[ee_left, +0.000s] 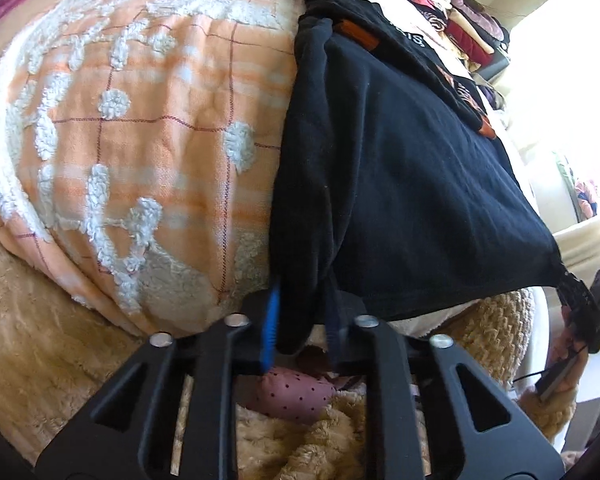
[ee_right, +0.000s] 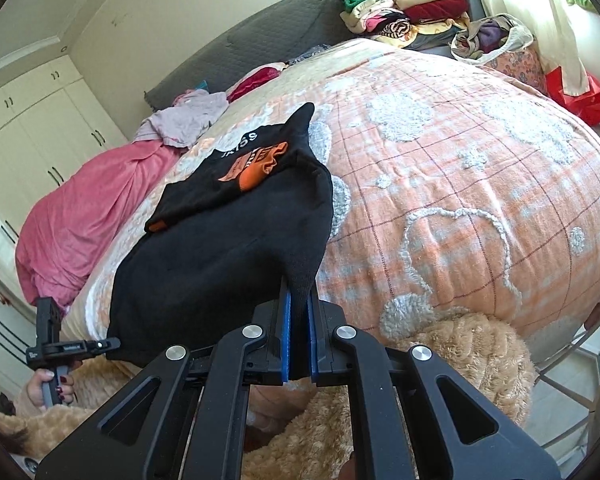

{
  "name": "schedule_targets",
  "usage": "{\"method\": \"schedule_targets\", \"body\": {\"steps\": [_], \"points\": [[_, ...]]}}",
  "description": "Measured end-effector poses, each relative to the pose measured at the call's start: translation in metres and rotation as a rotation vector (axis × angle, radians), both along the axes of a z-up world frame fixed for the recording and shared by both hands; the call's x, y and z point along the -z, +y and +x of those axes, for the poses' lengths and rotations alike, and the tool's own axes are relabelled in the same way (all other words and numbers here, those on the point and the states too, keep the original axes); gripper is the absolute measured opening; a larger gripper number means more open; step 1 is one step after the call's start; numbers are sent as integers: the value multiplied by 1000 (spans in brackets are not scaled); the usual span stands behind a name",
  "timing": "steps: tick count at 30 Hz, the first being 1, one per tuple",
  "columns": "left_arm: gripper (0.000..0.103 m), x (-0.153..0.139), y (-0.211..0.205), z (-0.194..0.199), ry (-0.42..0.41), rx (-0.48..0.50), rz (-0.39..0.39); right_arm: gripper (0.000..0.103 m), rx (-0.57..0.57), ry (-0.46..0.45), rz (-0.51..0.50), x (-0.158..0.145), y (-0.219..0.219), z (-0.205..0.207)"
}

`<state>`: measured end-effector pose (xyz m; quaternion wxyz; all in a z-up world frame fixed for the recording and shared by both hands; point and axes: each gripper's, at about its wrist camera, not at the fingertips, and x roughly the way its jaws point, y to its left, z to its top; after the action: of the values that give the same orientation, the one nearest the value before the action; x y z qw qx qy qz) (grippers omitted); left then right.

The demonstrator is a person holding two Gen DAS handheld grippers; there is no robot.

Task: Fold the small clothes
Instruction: 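Grasp the hem with the left gripper while the right gripper lifts it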

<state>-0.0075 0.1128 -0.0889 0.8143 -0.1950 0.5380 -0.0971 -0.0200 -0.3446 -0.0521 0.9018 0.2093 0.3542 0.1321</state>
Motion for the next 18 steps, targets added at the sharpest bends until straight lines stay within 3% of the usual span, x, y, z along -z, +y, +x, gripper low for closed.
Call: {"method": "schedule_targets", "body": {"steps": [5, 18], "points": [[3, -9, 3, -2, -28, -12, -18, 6, -7, -25, 0, -9, 3, 1], [3, -69, 7, 13, -204, -23, -20, 6, -2, -128, -15, -50, 8, 25]]}}
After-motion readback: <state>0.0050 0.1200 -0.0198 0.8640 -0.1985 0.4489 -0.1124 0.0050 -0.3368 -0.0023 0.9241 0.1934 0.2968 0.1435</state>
